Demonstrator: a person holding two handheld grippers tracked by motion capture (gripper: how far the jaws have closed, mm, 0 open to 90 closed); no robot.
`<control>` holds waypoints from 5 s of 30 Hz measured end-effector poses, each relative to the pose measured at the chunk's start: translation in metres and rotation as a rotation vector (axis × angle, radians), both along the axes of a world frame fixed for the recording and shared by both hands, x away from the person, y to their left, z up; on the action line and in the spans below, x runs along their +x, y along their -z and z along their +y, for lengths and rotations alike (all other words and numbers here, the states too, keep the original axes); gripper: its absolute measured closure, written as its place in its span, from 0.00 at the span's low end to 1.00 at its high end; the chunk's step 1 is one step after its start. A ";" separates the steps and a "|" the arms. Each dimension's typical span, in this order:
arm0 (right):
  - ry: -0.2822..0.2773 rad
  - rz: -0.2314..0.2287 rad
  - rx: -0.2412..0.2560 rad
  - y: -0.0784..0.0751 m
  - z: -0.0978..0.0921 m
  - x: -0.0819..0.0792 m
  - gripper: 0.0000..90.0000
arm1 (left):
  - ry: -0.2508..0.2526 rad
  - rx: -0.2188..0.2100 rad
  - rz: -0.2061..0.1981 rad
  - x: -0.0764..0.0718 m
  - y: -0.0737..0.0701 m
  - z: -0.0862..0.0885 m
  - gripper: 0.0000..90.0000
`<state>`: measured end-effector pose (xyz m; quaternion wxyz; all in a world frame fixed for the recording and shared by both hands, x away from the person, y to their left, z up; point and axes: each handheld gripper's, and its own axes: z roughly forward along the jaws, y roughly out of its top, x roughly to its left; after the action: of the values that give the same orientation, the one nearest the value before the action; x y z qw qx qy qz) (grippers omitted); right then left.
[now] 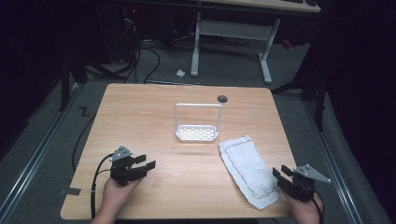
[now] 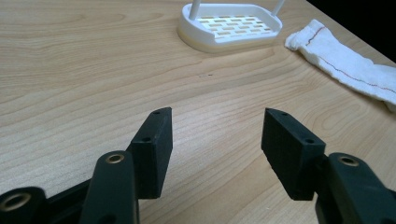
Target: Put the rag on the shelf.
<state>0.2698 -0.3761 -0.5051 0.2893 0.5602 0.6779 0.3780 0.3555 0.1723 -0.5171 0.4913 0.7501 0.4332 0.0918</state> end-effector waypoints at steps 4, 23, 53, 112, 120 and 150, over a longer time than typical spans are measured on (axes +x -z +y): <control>-0.038 0.002 0.009 -0.002 0.005 -0.001 0.67 | -0.009 0.004 0.004 0.001 0.002 -0.004 0.48; -0.136 0.172 -0.108 0.020 0.043 0.018 1.00 | 0.044 0.022 0.018 -0.001 0.005 -0.015 0.47; -0.620 0.134 -0.167 0.018 0.196 0.000 0.98 | 0.435 0.132 0.028 -0.054 0.015 -0.134 0.74; -0.576 0.171 -0.078 0.028 0.168 0.009 0.93 | 0.064 0.213 0.025 0.049 0.018 -0.128 0.56; -0.591 0.176 -0.074 0.027 0.167 0.006 0.92 | 0.085 0.173 0.014 0.046 0.022 -0.130 0.83; -0.277 0.127 0.001 0.034 0.180 0.093 0.89 | 0.060 0.113 0.060 0.047 0.024 -0.124 0.92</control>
<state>0.3625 -0.1960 -0.5388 0.1904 0.4843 0.7655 0.3784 0.4021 0.0481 -0.5415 0.4374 0.7918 0.4189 0.0790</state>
